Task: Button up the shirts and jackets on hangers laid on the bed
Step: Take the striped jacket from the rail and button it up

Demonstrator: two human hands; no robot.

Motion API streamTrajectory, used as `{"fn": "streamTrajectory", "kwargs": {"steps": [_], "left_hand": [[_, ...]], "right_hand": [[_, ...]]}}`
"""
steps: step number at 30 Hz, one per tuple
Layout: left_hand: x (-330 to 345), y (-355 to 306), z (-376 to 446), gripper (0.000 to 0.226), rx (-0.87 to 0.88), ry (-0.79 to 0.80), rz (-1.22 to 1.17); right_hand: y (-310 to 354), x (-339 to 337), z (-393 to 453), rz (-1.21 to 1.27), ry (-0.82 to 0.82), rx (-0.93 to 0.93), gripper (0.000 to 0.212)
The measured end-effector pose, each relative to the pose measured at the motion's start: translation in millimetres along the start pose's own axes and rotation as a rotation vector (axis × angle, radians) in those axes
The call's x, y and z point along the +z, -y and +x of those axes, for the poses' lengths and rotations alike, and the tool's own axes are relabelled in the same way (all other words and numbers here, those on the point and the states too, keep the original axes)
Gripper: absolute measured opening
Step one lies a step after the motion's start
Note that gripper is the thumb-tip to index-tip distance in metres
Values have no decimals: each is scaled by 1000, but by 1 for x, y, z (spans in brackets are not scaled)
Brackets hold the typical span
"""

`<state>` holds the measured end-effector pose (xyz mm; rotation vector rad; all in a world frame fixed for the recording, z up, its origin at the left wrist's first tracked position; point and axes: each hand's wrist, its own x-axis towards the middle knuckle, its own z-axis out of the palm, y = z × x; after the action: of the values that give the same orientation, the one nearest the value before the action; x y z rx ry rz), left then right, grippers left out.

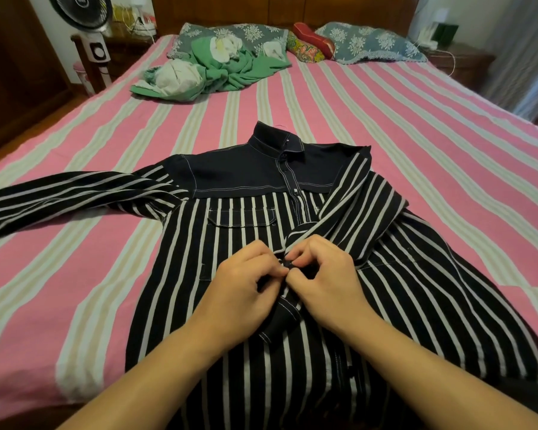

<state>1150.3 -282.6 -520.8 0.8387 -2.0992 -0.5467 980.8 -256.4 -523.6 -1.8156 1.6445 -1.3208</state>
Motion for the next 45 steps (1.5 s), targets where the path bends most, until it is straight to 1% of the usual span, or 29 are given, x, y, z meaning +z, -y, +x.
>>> {"fn": "streamTrajectory", "kwargs": {"steps": [1,4,5,6,8,9,11,13,15,16,18,19,21,22,24,26,28,30,32,33,34,36,37,38,39,41,43,45], "left_hand": [[-3,-2,0,16,-56,7,-38],[-15,-4,8,21,-379,62,-289],[-18,-3,10,24,-444,83,-346],[-20,-1,12,27,-455,107,-348],[-20,3,13,29,-385,143,-253],[-20,5,13,28,-312,143,-175],[-19,14,13,24,-90,137,-8],[-21,19,13,20,85,176,131],[-23,19,14,25,160,208,221],[-23,16,14,30,156,216,250],[-22,12,15,32,59,215,275],[-20,9,17,28,-51,222,247],[-18,7,20,17,-333,258,85],[-18,4,21,17,-439,267,-6],[-26,-2,22,18,-553,253,-136],[-41,-6,19,16,-573,227,-187],[-59,-5,11,14,-493,278,-125],[-69,-1,-1,30,-404,345,-6],[-67,7,-9,37,-379,294,63],[-65,10,-11,36,-384,266,68],[-62,12,-11,32,-390,252,56],[-56,13,-9,20,-420,220,-9],[-54,12,-7,15,-460,180,-61],[-53,11,-6,13,-514,130,-124],[-52,10,-4,11,-568,83,-201],[-51,9,-2,9,-655,13,-396],[-52,8,-1,10,-699,3,-538],[-53,7,0,13,-707,36,-555]], "right_hand": [[0,0,0,-12,-7,-5,21],[1,-2,2,-50,-6,-81,17],[1,-2,2,-55,16,-123,17],[1,-2,2,-53,37,-164,19],[0,-3,3,-45,47,-206,19],[-1,-3,3,-54,34,-210,18],[-5,-4,5,-89,16,-206,19],[-9,-4,6,-111,38,-216,25],[-11,-5,7,-128,86,-256,26],[-11,-5,7,-136,106,-281,23],[-11,-6,7,-151,133,-326,14],[-10,-6,8,-164,141,-348,12],[-10,-9,9,-224,166,-399,13],[-11,-11,10,-281,187,-432,13],[-17,-15,13,-434,235,-460,11],[-23,-18,19,-565,254,-369,12],[-24,-22,22,-622,261,-291,21],[-13,-25,19,-573,197,-297,24],[10,-28,8,-430,149,-324,26],[22,-28,1,-376,187,-335,31],[32,-25,-7,-356,260,-326,37],[43,-14,-21,-428,388,-263,51],[44,-6,-26,-502,405,-234,56],[44,1,-30,-581,400,-220,56],[44,7,-33,-635,386,-212,51],[45,13,-33,-647,365,-191,34],[44,10,-30,-588,348,-151,24],[44,2,-26,-561,341,-152,22]]}}
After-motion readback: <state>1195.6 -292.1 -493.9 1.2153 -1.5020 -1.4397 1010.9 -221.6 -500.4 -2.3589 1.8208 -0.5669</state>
